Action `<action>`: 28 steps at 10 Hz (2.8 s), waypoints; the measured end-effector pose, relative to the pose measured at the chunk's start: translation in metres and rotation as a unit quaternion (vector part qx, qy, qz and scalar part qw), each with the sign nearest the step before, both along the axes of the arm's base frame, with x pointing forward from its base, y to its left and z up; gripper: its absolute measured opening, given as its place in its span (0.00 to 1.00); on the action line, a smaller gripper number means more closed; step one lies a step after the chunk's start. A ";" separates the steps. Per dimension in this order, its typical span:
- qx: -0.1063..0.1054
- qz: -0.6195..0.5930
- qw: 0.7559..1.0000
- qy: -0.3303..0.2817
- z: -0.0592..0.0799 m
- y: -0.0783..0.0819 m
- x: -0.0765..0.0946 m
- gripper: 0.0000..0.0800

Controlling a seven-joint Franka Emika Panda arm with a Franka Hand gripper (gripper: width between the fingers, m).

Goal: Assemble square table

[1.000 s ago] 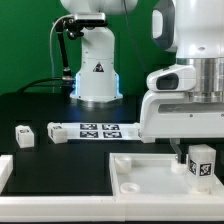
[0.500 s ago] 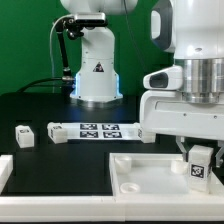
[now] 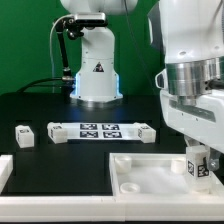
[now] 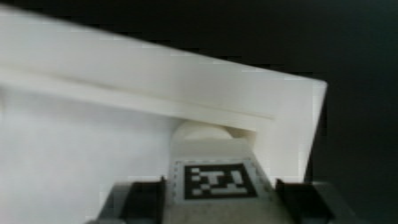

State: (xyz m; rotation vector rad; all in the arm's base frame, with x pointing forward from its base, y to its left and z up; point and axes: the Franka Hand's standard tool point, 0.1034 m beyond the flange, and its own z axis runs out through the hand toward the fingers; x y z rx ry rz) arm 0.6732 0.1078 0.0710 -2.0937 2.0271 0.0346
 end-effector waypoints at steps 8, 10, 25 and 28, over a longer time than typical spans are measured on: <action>-0.044 0.302 0.951 -0.048 -0.006 0.001 -0.003 0.81; -0.071 0.464 0.882 -0.054 -0.004 0.000 -0.005 0.81; 0.010 -0.022 0.999 0.026 0.002 -0.003 0.003 0.36; -0.007 0.095 0.995 0.006 0.000 -0.005 0.001 0.60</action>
Offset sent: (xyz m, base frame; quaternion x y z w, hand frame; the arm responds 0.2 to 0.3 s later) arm 0.0056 0.0128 0.0030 0.0166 -0.0179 -0.3417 0.9395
